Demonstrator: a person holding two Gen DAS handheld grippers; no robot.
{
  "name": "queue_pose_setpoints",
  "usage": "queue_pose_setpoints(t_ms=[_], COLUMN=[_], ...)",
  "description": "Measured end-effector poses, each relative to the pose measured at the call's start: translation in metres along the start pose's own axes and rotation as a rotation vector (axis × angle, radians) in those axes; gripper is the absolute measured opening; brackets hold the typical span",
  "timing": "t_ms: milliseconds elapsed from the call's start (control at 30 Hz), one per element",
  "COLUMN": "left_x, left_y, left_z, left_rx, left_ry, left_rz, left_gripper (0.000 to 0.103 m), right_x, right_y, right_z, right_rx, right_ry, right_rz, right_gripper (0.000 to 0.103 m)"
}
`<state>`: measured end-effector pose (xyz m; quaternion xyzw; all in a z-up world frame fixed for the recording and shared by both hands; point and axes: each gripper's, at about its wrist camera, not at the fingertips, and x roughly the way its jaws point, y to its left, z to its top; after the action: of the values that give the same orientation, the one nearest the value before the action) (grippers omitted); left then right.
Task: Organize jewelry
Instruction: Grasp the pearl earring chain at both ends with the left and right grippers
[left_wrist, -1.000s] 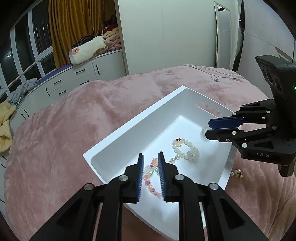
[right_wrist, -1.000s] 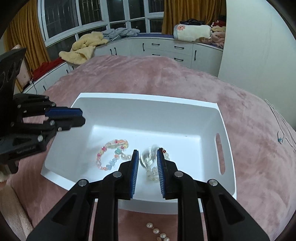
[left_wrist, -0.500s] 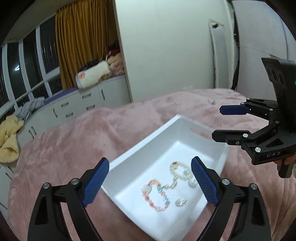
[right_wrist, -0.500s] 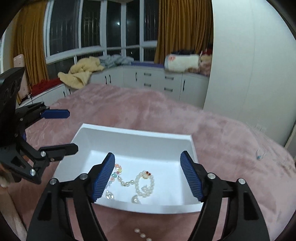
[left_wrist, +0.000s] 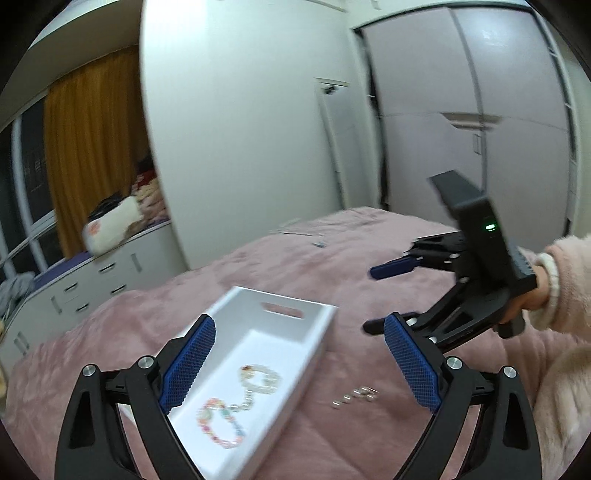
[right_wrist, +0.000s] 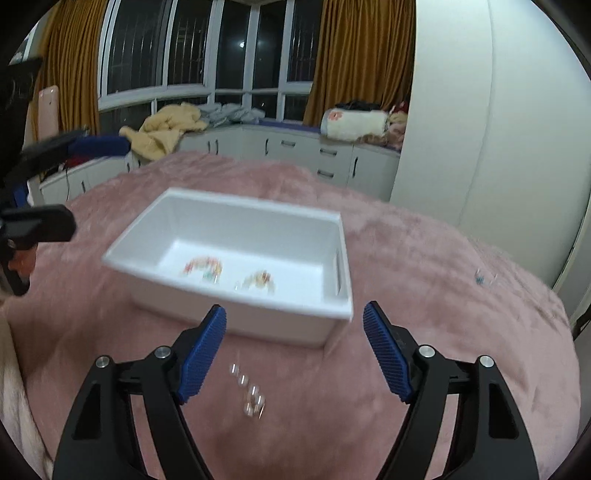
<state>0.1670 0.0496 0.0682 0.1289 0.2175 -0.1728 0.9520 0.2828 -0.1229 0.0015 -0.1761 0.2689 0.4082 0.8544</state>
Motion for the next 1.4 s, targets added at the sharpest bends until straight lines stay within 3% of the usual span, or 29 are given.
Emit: queue_pose_setpoints(t_ms=[267, 467, 667, 867, 1167, 1233, 1367, 1400], left_x=[0.034, 0.064, 0.099, 0.132, 0.163, 0.168, 0.173, 0.174], left_y=[-0.037, -0.049, -0.053, -0.041, -0.024, -0.021, -0.023, -0.026], left_z=[-0.029, -0.051, -0.078, -0.104, -0.120, -0.121, -0.122, -0.123], left_rx=[0.049, 0.026, -0.002, -0.044, -0.119, -0.132, -0.130, -0.118], left_ry=[0.094, 0.149, 0.218, 0.270, 0.324, 0.334, 0.355, 0.356], left_rz=[-0.103, -0.152, -0.148, -0.063, -0.053, -0.062, -0.089, -0.096], left_gripper=[0.093, 0.077, 0.061, 0.047, 0.044, 0.039, 0.016, 0.017], right_x=[0.015, 0.035, 0.048, 0.062, 0.076, 0.079, 0.082, 0.082], right_y=[0.004, 0.015, 0.026, 0.029, 0.023, 0.022, 0.018, 0.017], right_z=[-0.055, -0.080, -0.093, -0.098, -0.099, -0.099, -0.099, -0.099], right_rx=[0.044, 0.053, 0.052, 0.057, 0.078, 0.085, 0.103, 0.106], right_ry=[0.088, 0.155, 0.171, 0.187, 0.193, 0.196, 0.197, 0.197], right_rz=[0.017, 0.082, 0.131, 0.123, 0.128, 0.124, 0.124, 0.125], right_gripper=[0.064, 0.047, 0.038, 0.034, 0.031, 0.026, 0.019, 0.019])
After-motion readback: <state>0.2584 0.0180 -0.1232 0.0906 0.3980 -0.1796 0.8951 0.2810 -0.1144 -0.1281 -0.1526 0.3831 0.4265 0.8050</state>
